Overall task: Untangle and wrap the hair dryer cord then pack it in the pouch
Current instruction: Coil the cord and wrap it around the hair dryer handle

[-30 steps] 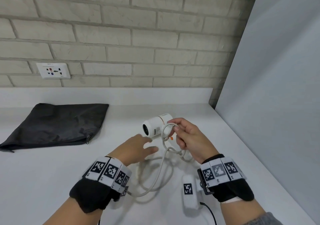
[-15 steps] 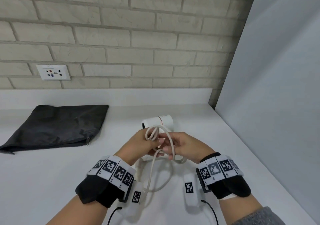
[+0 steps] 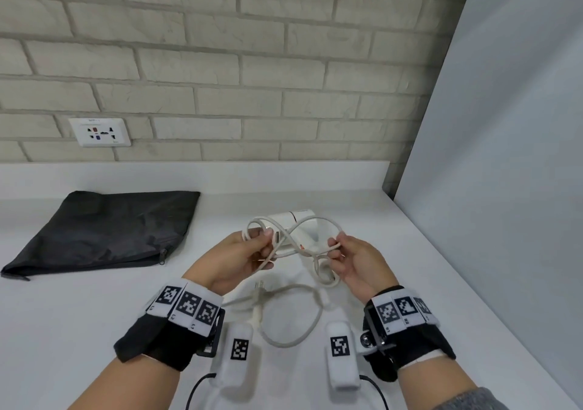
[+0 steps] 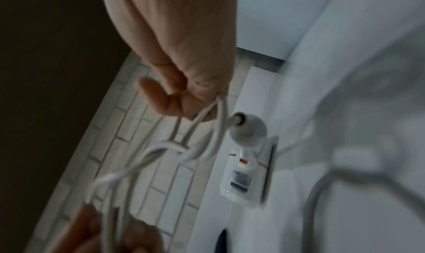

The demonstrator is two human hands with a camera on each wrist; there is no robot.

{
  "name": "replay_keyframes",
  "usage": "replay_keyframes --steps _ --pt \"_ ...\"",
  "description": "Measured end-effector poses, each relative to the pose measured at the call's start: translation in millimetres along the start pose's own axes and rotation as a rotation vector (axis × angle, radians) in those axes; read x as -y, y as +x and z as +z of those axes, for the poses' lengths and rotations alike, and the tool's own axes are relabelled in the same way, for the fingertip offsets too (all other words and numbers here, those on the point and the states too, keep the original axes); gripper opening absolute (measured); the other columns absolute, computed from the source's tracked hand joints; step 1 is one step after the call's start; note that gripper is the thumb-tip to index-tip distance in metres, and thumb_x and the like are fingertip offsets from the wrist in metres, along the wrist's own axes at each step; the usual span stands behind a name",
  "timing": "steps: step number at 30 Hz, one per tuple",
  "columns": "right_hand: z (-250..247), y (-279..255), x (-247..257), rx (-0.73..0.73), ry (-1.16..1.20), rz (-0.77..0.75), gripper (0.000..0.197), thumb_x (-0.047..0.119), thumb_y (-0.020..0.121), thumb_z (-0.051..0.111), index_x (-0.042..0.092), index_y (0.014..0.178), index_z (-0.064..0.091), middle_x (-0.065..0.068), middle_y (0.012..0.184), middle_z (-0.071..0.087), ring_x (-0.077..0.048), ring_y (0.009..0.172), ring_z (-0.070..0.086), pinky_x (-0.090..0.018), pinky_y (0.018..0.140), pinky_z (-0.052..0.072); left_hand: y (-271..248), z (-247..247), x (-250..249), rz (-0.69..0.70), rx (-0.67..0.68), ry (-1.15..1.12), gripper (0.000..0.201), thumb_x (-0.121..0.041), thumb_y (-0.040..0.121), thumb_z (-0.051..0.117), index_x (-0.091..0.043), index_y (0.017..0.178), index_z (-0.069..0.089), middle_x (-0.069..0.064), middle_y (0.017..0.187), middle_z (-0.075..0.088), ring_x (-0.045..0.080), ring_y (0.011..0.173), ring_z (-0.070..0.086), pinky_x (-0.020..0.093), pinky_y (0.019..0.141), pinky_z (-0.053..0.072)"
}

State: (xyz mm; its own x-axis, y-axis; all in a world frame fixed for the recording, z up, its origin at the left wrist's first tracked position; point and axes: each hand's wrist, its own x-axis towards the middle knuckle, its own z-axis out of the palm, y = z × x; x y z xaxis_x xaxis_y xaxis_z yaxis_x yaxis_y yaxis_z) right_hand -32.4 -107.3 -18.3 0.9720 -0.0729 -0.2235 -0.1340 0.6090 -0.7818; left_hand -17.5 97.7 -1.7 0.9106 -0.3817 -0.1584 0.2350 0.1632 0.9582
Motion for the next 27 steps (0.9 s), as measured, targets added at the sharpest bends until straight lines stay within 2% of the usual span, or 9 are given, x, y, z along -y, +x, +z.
replay_keyframes --steps 8,11,13,14,17,19,21,24,27 --pt "-20.3 9.6 15.7 -0.178 0.185 0.055 0.026 0.015 0.094 0.045 0.011 0.068 0.043 0.000 0.050 0.043 -0.007 0.029 0.034 -0.016 0.028 0.027 -3.7 -12.9 0.1 0.018 -0.035 0.037 0.029 -0.024 0.096 0.040 -0.011 0.072 0.049 0.000 0.063 0.047 0.013 0.047 0.055 0.020 0.042 0.043" --pt "-25.2 13.6 13.6 -0.274 -0.323 -0.062 0.018 0.008 0.092 0.050 0.007 0.073 0.047 -0.006 0.064 0.045 -0.009 0.039 0.042 -0.018 0.035 0.035 -2.9 -8.6 1.5 0.059 -0.035 0.084 0.029 -0.022 0.095 0.042 -0.011 0.069 0.046 0.002 0.062 0.043 0.012 0.043 0.047 0.018 0.042 0.038" --pt "-22.3 11.7 12.8 -0.323 -0.922 -0.255 0.008 0.004 0.085 0.056 0.006 0.093 0.053 -0.010 0.087 0.051 -0.015 0.066 0.050 -0.022 0.058 0.040 -3.1 -4.8 0.8 0.072 -0.028 0.150 0.028 -0.022 0.095 0.043 -0.013 0.069 0.045 0.000 0.059 0.042 0.010 0.041 0.042 0.017 0.041 0.034" --pt "-20.8 11.8 12.7 -0.325 -1.194 -0.407 0.022 0.003 0.083 0.058 0.007 0.104 0.055 -0.009 0.100 0.050 -0.019 0.083 0.050 -0.021 0.071 0.037 -3.6 -3.0 0.2 0.079 -0.013 0.184 0.028 -0.022 0.096 0.043 -0.013 0.069 0.045 -0.001 0.059 0.041 0.009 0.041 0.040 0.016 0.041 0.033" --pt "5.5 1.1 17.2 0.013 -1.453 -0.828 0.042 -0.003 0.081 0.055 0.015 0.119 0.057 0.006 0.118 0.046 -0.016 0.106 0.037 -0.012 0.084 0.025 -5.0 3.0 -1.0 0.094 0.082 0.282 0.026 -0.020 0.096 0.043 -0.013 0.071 0.045 -0.003 0.058 0.040 0.009 0.043 0.036 0.016 0.044 0.029" --pt "24.9 -5.8 15.4 0.359 -1.554 -0.800 0.046 -0.002 0.082 0.052 0.024 0.121 0.056 0.016 0.117 0.049 -0.008 0.101 0.033 -0.010 0.087 0.024 -5.8 7.4 -2.2 0.102 0.121 0.332 0.025 -0.020 0.095 0.043 -0.012 0.072 0.046 -0.004 0.056 0.040 0.008 0.043 0.035 0.018 0.045 0.028" --pt "32.6 -6.2 12.6 0.552 -1.737 -0.612 0.032 0.011 0.088 0.050 0.024 0.115 0.060 0.010 0.109 0.062 -0.009 0.094 0.035 -0.021 0.084 0.027 -5.9 8.3 -4.9 0.122 0.110 0.333 0.026 -0.020 0.095 0.044 -0.014 0.070 0.050 -0.004 0.053 0.041 0.008 0.042 0.037 0.018 0.045 0.030" --pt "29.8 -7.1 23.6 0.577 -1.657 -0.456 0.019 0.022 0.091 0.051 0.016 0.095 0.068 0.001 0.084 0.066 -0.008 0.078 0.049 -0.021 0.072 0.034 -7.9 0.0 -8.2 0.144 0.081 0.313 0.024 -0.020 0.095 0.042 -0.013 0.074 0.050 -0.004 0.046 0.043 0.009 0.042 0.040 0.018 0.047 0.036" --pt "15.9 -2.7 40.3 0.342 -1.382 -0.525 0.026 0.016 0.092 0.049 0.025 0.070 0.061 0.012 0.065 0.056 0.003 0.055 0.050 -0.010 0.057 0.036 -8.0 -9.7 -7.8 0.143 0.064 0.236 0.021 -0.018 0.095 0.040 -0.011 0.080 0.051 0.001 0.052 0.051 0.011 0.047 0.049 0.023 0.060 0.044"
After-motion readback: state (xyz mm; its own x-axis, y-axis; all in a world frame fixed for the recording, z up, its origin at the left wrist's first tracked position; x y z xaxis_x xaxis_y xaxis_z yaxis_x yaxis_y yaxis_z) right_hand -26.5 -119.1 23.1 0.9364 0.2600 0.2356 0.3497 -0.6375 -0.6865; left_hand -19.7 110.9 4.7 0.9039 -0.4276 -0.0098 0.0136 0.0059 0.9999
